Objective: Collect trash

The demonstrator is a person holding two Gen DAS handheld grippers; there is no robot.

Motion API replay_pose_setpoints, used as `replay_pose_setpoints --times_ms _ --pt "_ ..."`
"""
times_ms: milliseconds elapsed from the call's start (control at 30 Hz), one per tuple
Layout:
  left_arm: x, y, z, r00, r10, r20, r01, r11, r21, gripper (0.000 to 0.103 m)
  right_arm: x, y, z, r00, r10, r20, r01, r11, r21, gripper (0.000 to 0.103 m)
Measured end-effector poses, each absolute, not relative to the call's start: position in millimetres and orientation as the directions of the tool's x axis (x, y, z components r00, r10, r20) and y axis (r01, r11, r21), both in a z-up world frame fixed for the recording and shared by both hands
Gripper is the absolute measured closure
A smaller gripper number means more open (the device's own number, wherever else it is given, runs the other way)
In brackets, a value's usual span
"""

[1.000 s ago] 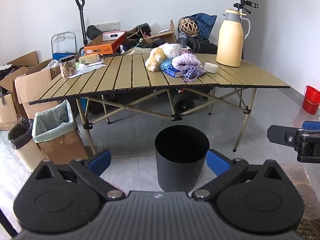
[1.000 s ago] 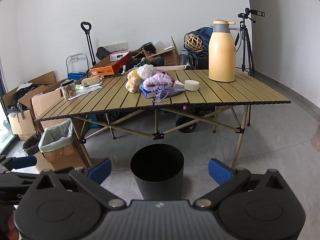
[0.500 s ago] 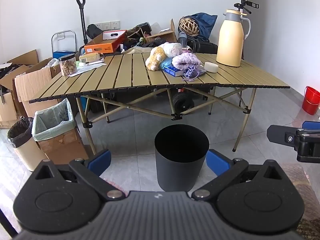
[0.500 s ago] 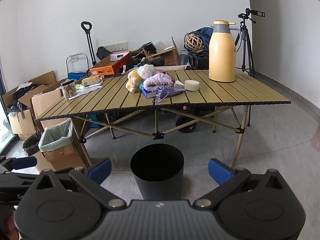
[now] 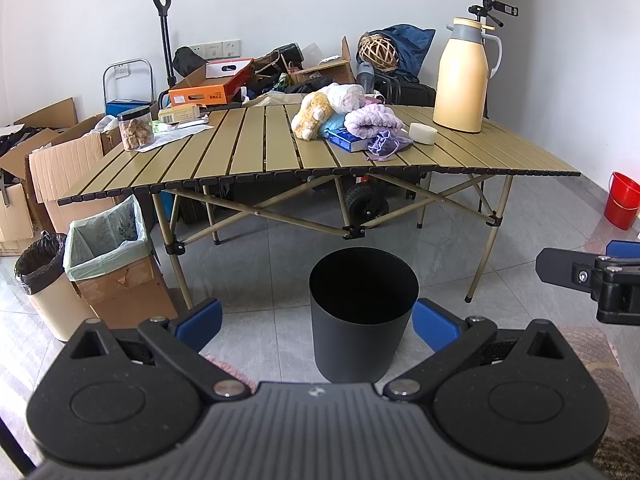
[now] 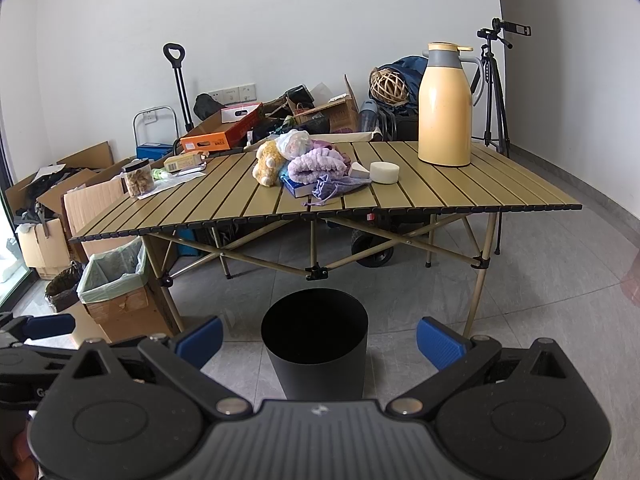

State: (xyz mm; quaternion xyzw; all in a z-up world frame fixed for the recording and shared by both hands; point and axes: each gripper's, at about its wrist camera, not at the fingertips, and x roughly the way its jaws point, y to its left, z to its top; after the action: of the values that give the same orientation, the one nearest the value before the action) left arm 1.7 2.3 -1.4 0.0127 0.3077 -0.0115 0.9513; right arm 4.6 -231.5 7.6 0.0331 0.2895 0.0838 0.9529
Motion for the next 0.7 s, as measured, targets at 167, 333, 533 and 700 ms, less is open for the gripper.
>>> replay_pose_setpoints --times_ms 167,333,533,700 --pt "1.6 2.3 -1.6 0.810 -0.015 -0.586 0.032 0.999 0.018 0.000 4.6 -231.8 7.9 0.819 0.179 -0.545 -0.141 0.984 0.111 0.000" --pt "0.8 3.8 -2.9 0.810 -0.015 -0.586 0.031 0.999 0.017 0.000 4.7 -231.0 7.7 0.819 0.179 -0.545 -0.142 0.984 0.111 0.000" --pt "0.9 3.4 -3.0 0.811 -0.015 -0.585 0.032 0.999 0.019 0.000 4.6 -230.4 7.8 0.819 0.180 -0.545 -0.142 0.984 0.111 0.000" --pt "1.4 2.7 -2.2 0.809 -0.014 -0.587 0.030 0.999 0.018 0.000 4.5 -230.4 8.1 0.819 0.179 -0.545 -0.142 0.984 0.110 0.000"
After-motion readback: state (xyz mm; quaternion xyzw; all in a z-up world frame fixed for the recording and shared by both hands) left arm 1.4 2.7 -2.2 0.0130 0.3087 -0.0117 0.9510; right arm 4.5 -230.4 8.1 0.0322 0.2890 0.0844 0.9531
